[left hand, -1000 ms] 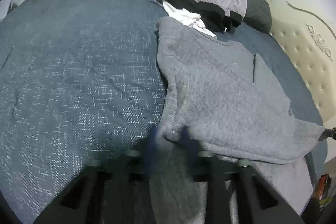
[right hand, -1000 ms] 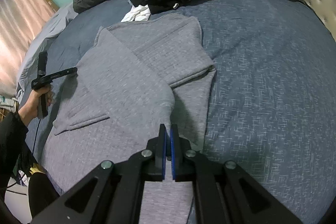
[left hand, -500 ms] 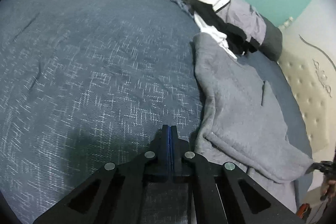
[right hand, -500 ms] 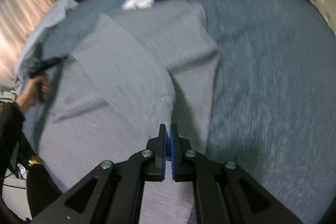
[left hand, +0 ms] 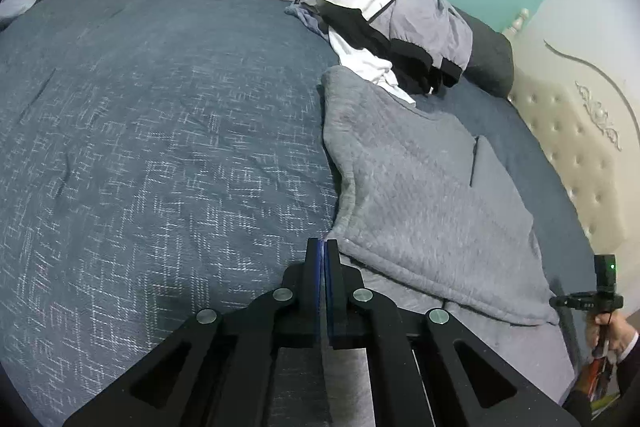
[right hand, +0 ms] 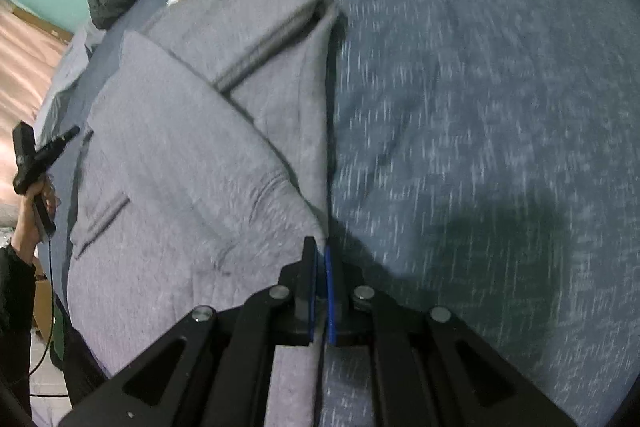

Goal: Fold clothes

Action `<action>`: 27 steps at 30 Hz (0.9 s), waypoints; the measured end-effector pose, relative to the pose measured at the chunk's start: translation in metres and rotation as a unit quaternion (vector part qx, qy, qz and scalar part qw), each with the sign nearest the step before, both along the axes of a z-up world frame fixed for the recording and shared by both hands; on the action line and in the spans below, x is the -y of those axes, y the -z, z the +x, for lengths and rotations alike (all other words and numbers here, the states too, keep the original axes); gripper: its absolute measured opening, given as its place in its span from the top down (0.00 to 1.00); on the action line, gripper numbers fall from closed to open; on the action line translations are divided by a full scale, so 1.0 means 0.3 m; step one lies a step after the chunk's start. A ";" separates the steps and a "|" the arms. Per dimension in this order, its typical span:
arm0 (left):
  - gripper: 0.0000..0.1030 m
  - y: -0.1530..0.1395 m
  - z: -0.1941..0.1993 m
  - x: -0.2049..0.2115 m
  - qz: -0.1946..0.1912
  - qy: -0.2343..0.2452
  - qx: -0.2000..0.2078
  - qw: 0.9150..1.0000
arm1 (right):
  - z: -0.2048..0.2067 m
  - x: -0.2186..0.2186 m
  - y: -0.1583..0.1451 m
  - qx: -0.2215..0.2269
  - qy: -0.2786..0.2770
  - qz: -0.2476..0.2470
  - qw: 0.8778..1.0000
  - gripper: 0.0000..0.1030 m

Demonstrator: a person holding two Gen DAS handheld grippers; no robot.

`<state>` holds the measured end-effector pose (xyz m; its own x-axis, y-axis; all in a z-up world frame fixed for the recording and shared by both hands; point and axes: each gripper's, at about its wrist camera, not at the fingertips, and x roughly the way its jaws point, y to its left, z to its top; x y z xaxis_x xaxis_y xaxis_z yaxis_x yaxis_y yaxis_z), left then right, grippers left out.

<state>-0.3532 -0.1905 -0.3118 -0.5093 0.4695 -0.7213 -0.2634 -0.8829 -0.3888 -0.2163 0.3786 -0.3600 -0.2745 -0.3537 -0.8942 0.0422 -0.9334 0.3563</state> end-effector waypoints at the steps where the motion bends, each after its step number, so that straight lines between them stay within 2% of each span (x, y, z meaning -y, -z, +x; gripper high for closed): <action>1: 0.96 -0.002 0.001 0.001 0.001 -0.001 0.000 1.000 | -0.002 -0.004 -0.004 -0.002 0.001 -0.006 1.000 0.96; 6: 0.92 -0.007 0.015 -0.003 -0.009 -0.003 0.000 1.000 | 0.026 -0.005 -0.043 -0.021 -0.020 0.002 1.000 0.91; 8: 0.92 -0.009 0.023 -0.006 -0.013 -0.004 0.000 1.000 | 0.043 -0.005 -0.059 -0.020 -0.025 0.013 0.999 0.81; 11: 0.92 -0.022 0.045 -0.004 -0.012 -0.010 0.000 1.000 | 0.075 -0.002 -0.085 -0.014 -0.027 0.013 0.999 0.72; 16: 0.91 -0.064 0.090 -0.022 -0.014 -0.005 -0.006 1.000 | 0.153 0.106 -0.111 -0.016 -0.085 0.049 0.995 0.70; 21: 0.84 -0.120 0.134 -0.040 -0.006 -0.003 -0.014 1.000 | 0.135 0.174 -0.031 0.007 -0.086 0.084 0.993 0.70; 22: 0.83 -0.133 0.145 -0.044 -0.005 -0.001 -0.017 1.000 | 0.130 0.179 -0.020 0.010 -0.082 0.086 0.993 0.71; 26: 0.81 -0.176 0.187 -0.058 -0.009 0.008 -0.026 1.000 | 0.121 0.170 -0.001 0.008 -0.064 0.092 0.994 0.95; 27: 0.81 -0.180 0.194 -0.058 -0.011 0.010 -0.027 1.000 | 0.122 0.161 -0.009 0.006 -0.057 0.083 0.995 0.97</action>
